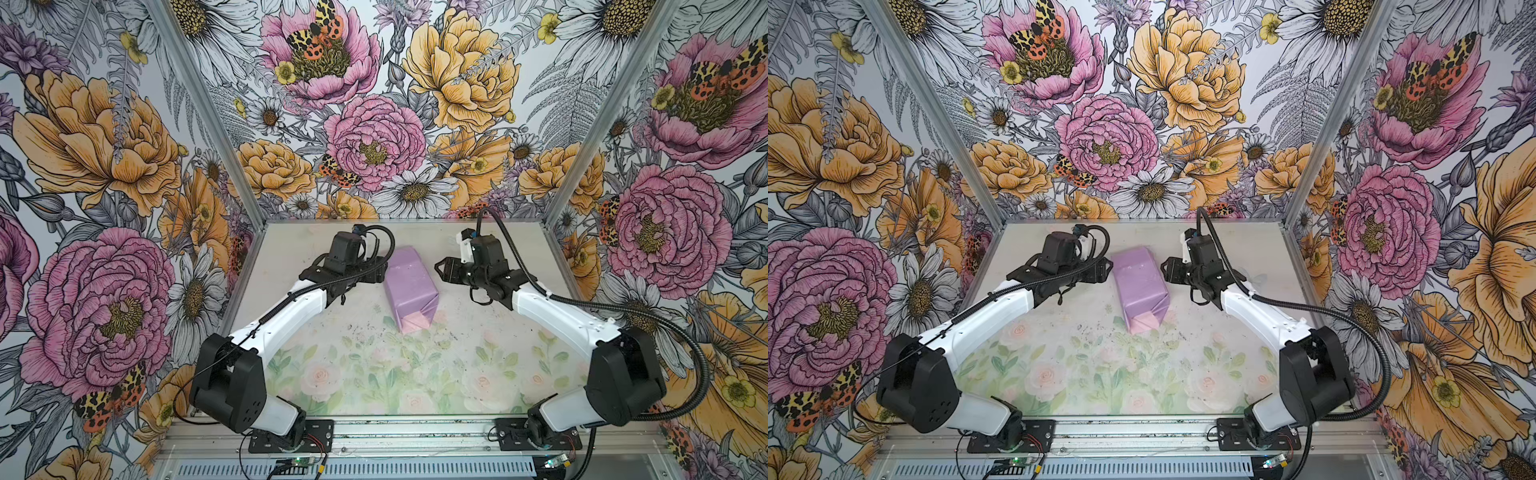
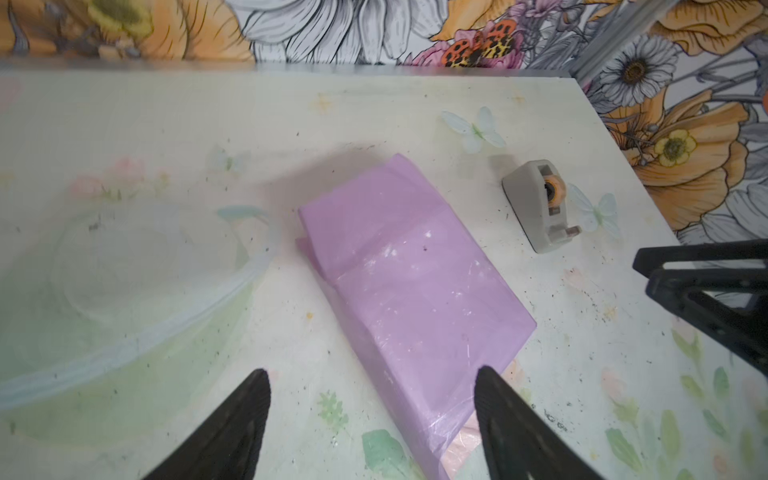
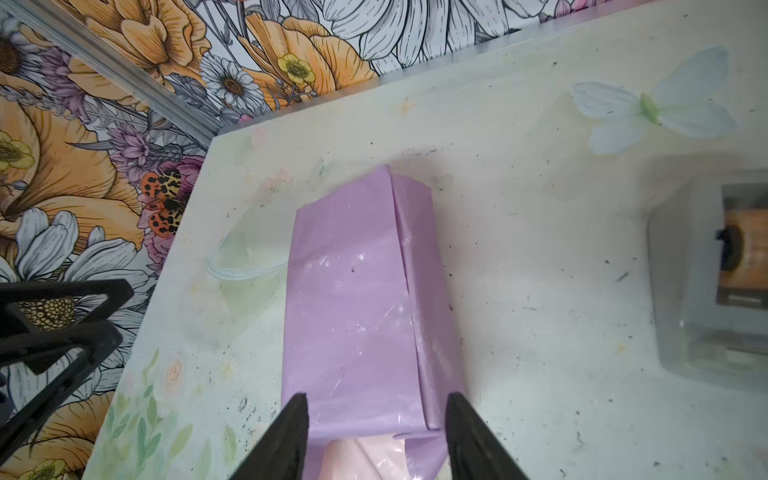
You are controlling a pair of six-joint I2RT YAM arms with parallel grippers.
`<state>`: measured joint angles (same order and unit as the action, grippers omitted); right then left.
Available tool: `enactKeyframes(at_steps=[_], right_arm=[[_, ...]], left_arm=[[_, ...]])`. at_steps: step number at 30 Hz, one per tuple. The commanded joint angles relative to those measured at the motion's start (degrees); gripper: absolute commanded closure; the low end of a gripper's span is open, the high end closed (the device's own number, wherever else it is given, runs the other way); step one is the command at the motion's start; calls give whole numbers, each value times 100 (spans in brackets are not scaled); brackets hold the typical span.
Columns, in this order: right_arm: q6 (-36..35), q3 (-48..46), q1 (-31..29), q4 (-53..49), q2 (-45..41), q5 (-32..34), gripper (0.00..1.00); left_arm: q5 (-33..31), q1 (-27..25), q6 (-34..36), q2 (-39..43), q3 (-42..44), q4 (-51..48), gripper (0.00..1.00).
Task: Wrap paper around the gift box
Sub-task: 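Release the paper and raise both grippers away from the box, then lower both grippers onto opposite long sides of the wrapped box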
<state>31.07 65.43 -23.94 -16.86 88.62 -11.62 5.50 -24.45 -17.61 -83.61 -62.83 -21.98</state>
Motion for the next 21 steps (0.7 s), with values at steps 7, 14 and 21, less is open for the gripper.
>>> enactKeyframes(at_steps=[7, 14, 21], right_arm=[[-446, 1076, 21, -871, 1667, -491, 44], [-173, 988, 14, -867, 1805, -703, 48], [444, 493, -18, -854, 1470, -413, 58]], left_arm=[[1290, 132, -1438, -444, 640, 862, 22], [1323, 38, -1491, -891, 550, 1297, 26], [1421, -223, -1327, -1597, 71, 1443, 28]])
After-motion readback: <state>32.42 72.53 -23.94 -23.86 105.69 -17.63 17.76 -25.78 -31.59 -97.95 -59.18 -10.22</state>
